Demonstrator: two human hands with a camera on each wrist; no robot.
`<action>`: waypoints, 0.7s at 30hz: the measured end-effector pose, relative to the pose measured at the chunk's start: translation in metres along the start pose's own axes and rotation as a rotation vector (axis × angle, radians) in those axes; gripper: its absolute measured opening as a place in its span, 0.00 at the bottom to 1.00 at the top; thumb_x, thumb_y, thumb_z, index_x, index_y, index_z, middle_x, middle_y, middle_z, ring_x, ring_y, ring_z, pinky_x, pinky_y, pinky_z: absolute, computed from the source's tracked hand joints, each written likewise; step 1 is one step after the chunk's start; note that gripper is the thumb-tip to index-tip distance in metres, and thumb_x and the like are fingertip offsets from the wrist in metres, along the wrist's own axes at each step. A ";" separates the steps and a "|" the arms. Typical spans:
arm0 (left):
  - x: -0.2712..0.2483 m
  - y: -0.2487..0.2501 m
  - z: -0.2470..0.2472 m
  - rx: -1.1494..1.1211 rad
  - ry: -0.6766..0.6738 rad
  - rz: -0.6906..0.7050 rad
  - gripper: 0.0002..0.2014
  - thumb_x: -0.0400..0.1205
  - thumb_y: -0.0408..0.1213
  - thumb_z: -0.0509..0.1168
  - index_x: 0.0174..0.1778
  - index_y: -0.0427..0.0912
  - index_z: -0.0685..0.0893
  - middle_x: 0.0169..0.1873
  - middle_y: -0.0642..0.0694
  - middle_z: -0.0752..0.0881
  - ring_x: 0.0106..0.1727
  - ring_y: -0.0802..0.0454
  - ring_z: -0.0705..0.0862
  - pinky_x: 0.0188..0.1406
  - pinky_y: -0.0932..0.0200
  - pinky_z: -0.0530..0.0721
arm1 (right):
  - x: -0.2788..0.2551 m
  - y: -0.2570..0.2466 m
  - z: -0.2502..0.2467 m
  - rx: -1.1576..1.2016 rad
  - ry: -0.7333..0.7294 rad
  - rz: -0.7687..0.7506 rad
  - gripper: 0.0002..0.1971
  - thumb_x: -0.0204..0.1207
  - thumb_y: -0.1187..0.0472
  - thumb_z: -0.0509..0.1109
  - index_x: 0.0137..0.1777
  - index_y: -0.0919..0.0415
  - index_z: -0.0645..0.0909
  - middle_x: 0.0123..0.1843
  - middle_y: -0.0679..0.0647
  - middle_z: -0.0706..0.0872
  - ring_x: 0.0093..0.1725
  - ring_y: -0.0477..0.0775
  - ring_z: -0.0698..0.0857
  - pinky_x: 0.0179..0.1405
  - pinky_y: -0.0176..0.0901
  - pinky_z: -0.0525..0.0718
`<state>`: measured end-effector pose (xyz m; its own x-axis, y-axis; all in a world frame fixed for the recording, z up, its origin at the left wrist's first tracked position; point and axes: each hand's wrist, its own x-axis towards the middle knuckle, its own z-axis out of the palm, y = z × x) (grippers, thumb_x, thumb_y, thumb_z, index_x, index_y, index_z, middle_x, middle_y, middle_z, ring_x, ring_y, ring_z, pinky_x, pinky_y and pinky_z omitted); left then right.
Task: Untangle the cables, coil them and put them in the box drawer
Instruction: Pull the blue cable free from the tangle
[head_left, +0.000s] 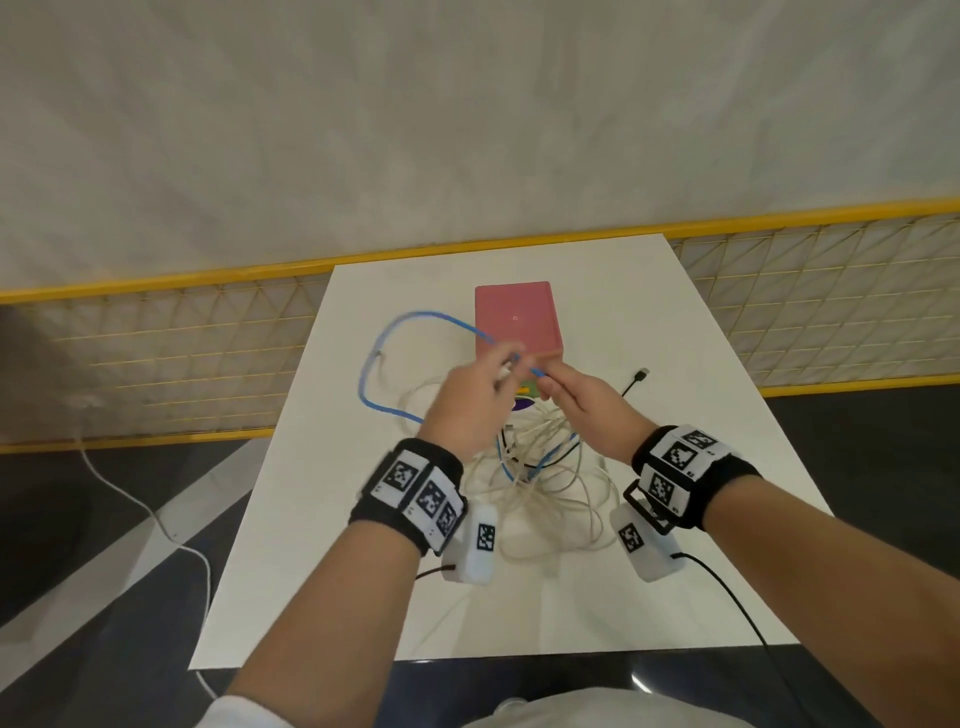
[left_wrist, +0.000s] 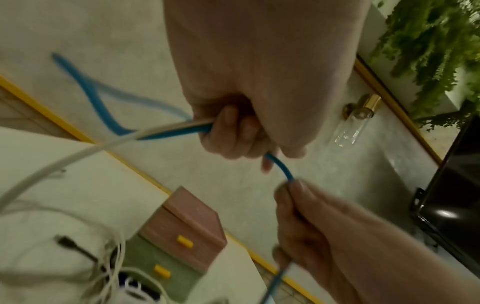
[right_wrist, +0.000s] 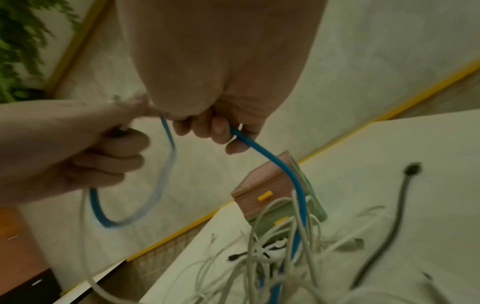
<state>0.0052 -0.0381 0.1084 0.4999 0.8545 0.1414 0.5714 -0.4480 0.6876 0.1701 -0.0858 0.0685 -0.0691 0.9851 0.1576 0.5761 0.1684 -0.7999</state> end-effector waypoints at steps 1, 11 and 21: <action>-0.001 0.001 0.006 0.007 -0.050 -0.009 0.14 0.87 0.50 0.58 0.61 0.46 0.79 0.28 0.48 0.79 0.27 0.54 0.75 0.36 0.54 0.77 | 0.003 -0.003 0.001 0.014 -0.010 -0.021 0.13 0.86 0.59 0.53 0.63 0.57 0.76 0.46 0.44 0.83 0.45 0.32 0.81 0.49 0.26 0.77; 0.015 -0.020 -0.041 -0.051 0.501 -0.077 0.10 0.88 0.44 0.59 0.53 0.40 0.75 0.26 0.49 0.76 0.27 0.47 0.74 0.30 0.57 0.68 | -0.011 0.021 0.007 -0.055 0.021 0.099 0.15 0.86 0.52 0.50 0.43 0.58 0.71 0.34 0.58 0.75 0.34 0.54 0.75 0.40 0.57 0.79; 0.005 -0.001 -0.004 0.107 -0.025 0.060 0.13 0.87 0.48 0.59 0.50 0.40 0.75 0.26 0.48 0.77 0.28 0.47 0.75 0.30 0.55 0.70 | 0.008 -0.011 0.008 0.050 0.015 -0.028 0.11 0.86 0.60 0.52 0.54 0.63 0.75 0.43 0.59 0.82 0.41 0.56 0.80 0.44 0.49 0.79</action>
<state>0.0043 -0.0323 0.1111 0.5504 0.8192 0.1613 0.6055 -0.5247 0.5984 0.1563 -0.0798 0.0736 -0.0727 0.9794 0.1886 0.5329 0.1980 -0.8227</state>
